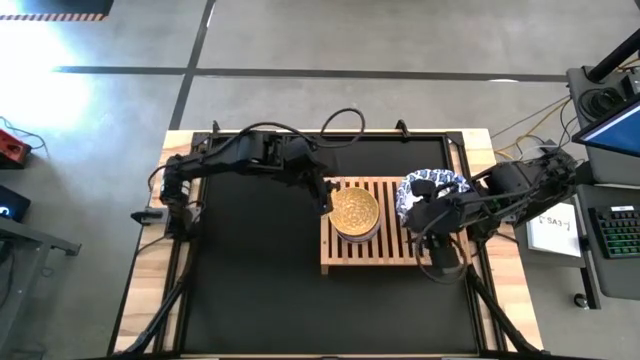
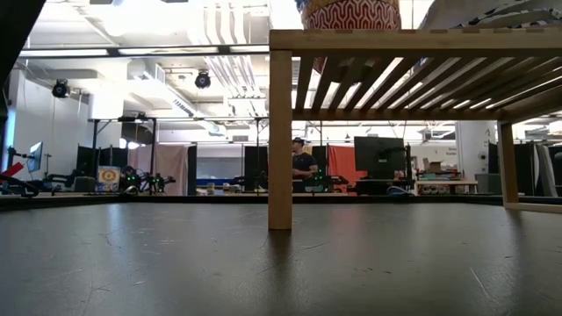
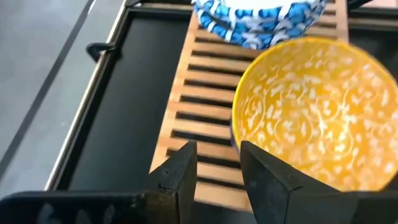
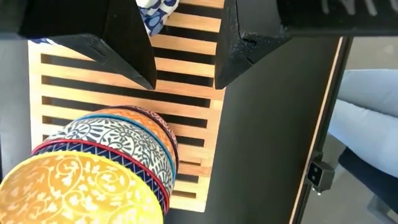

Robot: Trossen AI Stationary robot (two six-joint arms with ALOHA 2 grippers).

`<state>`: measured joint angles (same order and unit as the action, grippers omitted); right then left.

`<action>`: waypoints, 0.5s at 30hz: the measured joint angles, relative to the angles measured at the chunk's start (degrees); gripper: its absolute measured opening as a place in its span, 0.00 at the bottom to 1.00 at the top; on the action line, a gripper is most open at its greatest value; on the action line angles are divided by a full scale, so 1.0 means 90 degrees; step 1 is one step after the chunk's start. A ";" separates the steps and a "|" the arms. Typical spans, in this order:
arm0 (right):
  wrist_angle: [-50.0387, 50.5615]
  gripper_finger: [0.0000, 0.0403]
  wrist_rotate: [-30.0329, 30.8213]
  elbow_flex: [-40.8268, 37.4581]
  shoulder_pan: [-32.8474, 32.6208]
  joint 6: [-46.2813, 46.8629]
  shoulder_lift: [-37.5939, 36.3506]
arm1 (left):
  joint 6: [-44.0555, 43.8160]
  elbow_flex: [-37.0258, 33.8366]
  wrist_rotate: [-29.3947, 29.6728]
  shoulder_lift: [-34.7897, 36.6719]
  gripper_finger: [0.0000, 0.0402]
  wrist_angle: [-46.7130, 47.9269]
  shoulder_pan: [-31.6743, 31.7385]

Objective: Place and stack bowls onto a shelf
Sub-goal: Return to Home Position

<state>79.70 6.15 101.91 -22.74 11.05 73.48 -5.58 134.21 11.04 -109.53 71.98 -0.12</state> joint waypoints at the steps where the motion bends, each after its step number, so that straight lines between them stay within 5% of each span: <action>1: -0.0050 0.38 0.0001 -0.0051 0.0000 -0.0052 -0.0051 | -0.0028 0.0001 0.0062 0.0029 0.26 0.0099 -0.0025; 15: -0.2666 0.38 0.0394 -0.2567 0.0000 -0.0490 -0.2619 | -0.0966 -0.0012 0.2067 0.0342 0.26 0.1316 -0.0987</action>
<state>55.71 9.69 78.80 -22.74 6.64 49.91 -14.28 134.11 29.65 -106.45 83.83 -9.00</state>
